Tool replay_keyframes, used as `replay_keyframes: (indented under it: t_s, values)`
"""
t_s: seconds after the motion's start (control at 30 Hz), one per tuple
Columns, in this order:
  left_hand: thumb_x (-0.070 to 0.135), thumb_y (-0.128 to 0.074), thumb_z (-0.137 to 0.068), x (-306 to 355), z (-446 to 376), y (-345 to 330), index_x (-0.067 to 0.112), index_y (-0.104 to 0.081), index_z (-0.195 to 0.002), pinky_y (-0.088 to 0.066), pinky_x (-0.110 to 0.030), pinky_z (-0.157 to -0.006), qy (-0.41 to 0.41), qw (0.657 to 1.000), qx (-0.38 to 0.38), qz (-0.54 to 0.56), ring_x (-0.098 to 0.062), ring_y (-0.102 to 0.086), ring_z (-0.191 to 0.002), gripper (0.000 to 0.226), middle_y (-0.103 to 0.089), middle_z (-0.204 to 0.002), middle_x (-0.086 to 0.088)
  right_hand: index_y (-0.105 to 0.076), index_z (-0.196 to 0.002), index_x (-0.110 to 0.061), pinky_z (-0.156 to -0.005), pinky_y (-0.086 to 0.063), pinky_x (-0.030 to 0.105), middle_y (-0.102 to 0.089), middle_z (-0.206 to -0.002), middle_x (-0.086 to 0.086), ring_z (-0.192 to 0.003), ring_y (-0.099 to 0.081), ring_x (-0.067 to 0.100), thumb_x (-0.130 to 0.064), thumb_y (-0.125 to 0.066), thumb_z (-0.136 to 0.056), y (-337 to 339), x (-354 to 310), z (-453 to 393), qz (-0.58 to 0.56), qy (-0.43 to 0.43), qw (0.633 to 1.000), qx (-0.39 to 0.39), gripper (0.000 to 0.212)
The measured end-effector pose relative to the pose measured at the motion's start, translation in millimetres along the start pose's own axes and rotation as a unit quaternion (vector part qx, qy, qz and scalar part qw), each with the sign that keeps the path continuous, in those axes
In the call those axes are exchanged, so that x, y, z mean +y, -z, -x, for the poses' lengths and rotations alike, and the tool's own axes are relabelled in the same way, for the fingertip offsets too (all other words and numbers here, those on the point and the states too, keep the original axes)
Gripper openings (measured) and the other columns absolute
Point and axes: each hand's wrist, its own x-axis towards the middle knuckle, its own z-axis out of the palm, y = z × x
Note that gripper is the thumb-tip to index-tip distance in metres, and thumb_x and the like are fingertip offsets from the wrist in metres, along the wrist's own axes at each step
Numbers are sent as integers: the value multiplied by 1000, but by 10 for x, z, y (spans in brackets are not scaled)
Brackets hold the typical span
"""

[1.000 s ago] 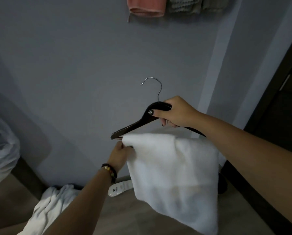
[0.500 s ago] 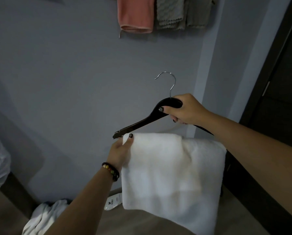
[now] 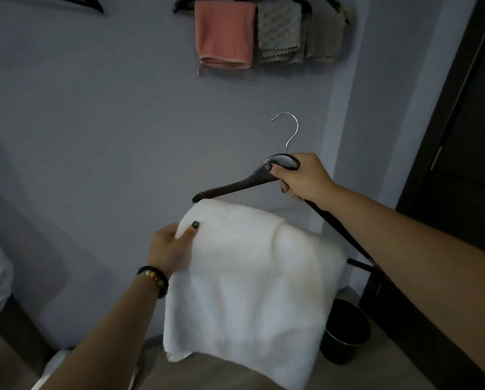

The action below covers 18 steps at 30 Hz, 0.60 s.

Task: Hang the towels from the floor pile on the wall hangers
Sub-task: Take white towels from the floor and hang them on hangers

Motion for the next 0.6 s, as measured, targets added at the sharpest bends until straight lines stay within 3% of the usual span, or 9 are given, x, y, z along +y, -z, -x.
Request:
replay_keyframes:
  t_s: [0.07,0.17,0.27,0.37,0.5,0.6]
  values:
    - [30,-68,-88,-44,20,-24,8,-62,-94,-46,-29,-69,7,997,46,-54,-22,-61,-85,23,-63,-88,0,-64,-92,3,-38,-30,20,-57,-56,11,-35,-38,18,-23,-62,-91,-84,-75,-24,-47,-31,998,-7,26]
    - [24,-71,-85,-7,223,-171,15,-55,-110,-47,-28,-83,-35,996,66,-50,-16,-57,-100,31,-56,-116,-1,-60,-90,3,-36,-28,18,-55,-61,13,-33,-37,14,-21,-59,-93,-189,-173,-38,-105,-78,991,-26,24]
    - [27,-73,-83,151,549,-342,22,-58,-107,-47,-21,-78,-97,995,-29,-25,-4,-59,-96,29,-60,-112,9,-56,-85,-1,-36,-28,18,-53,-63,11,-35,-38,13,-20,-58,-93,-320,-210,-62,-123,-126,984,-17,21]
    - [27,-74,-83,323,872,-459,29,-59,-108,-49,-16,-83,-168,975,-146,-5,0,-58,-103,29,-61,-111,16,-53,-77,-3,-41,-27,22,-48,-61,11,-41,-36,15,-15,-56,-92,-429,-193,-93,-159,-186,970,2,20]
    - [30,-72,-77,391,1044,-553,27,-56,-126,-40,-6,-91,-258,938,-223,-69,5,-47,-119,52,-52,-127,17,-52,-74,-3,-42,-27,24,-42,-57,8,-45,-33,16,3,-49,-86,-511,-91,-109,-192,-227,955,13,14]
    - [33,-67,-71,353,1036,-591,26,-49,-133,-47,-24,-95,-315,909,-223,-156,-6,-49,-122,65,-47,-134,11,-50,-68,-3,-43,-27,23,-40,-57,6,-46,-32,16,8,-46,-84,-527,7,-133,-193,-247,949,31,20]
